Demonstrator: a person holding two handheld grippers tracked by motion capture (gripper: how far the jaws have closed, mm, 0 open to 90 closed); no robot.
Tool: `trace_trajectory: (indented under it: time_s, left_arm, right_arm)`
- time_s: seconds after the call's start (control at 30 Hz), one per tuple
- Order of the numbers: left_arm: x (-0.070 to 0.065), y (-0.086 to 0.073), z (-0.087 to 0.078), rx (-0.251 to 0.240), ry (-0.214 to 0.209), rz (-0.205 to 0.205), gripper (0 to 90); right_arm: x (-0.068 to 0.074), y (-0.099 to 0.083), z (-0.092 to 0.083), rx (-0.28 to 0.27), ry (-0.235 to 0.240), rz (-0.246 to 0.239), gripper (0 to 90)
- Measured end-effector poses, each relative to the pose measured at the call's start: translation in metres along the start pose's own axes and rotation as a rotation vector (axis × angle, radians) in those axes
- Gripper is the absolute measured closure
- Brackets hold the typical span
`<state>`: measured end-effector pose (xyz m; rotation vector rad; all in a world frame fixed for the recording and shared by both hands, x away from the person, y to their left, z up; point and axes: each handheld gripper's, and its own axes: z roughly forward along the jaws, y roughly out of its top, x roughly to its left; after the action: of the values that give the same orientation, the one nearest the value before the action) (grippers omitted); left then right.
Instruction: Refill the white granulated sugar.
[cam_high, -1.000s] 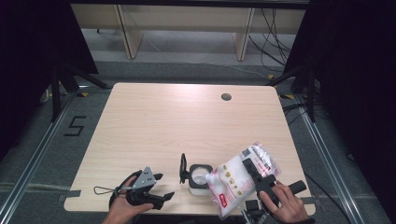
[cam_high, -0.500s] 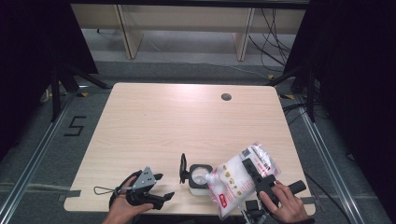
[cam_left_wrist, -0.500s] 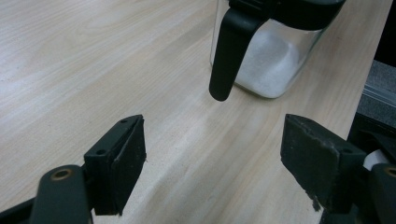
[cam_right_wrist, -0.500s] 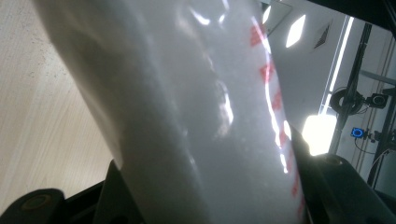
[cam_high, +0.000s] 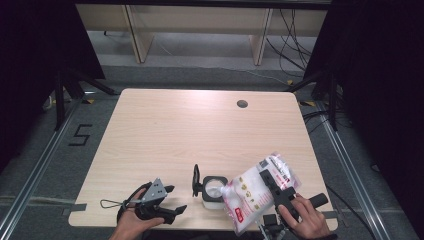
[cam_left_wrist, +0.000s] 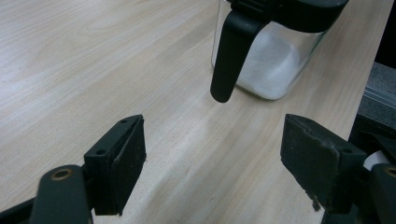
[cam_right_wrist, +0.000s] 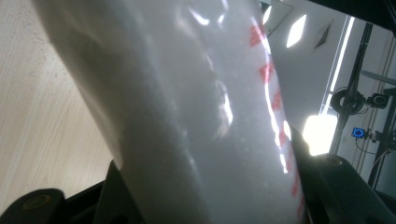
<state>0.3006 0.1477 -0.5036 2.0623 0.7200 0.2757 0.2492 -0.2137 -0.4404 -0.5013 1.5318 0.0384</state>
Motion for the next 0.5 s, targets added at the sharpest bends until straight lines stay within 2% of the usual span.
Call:
trace_trajectory:
  time_s: [0.07,0.1,0.13,0.17,0.23,0.3,0.33,0.43,0.5]
  left_arm:
    - [0.0016,0.0004,-0.001,0.009,-0.001,0.032,21.8]
    - [0.0017,0.0007,-0.0006,0.003,0.001,0.024,21.8]
    - [0.0,0.0007,-0.0005,0.008,-0.002,-0.012,21.8]
    - [0.0002,0.0005,0.0001,0.003,0.002,-0.006,21.7]
    - [0.0016,0.0002,-0.001,0.014,-0.004,0.035,21.8]
    - [0.0013,0.0004,-0.0007,0.002,0.003,0.018,21.8]
    - [0.0003,0.0003,-0.0004,0.004,0.004,-0.01,21.8]
    - [0.0003,-0.0002,-0.001,0.016,-0.002,0.006,21.8]
    - [0.0,0.0002,-0.0001,0.003,-0.001,-0.012,21.8]
  right_arm:
    - [0.0001,0.0001,-0.0001,0.002,0.005,-0.004,51.5]
    - [0.0002,0.0001,-0.0004,0.0,0.001,-0.003,51.5]
    - [0.0002,0.0001,-0.0005,-0.001,0.001,-0.003,51.5]
    - [0.0002,0.0001,-0.0003,-0.001,0.001,-0.002,51.5]
    - [0.0001,0.0002,0.0,0.001,0.002,-0.002,51.5]
    - [0.0003,0.0001,-0.0004,0.004,0.009,0.002,51.5]
    - [-0.0001,0.0,-0.0003,0.0,0.001,0.0,51.5]
    - [-0.0002,0.0,-0.0002,0.0,0.002,0.003,51.5]
    - [-0.0005,-0.0002,-0.0003,-0.004,-0.004,0.003,51.5]
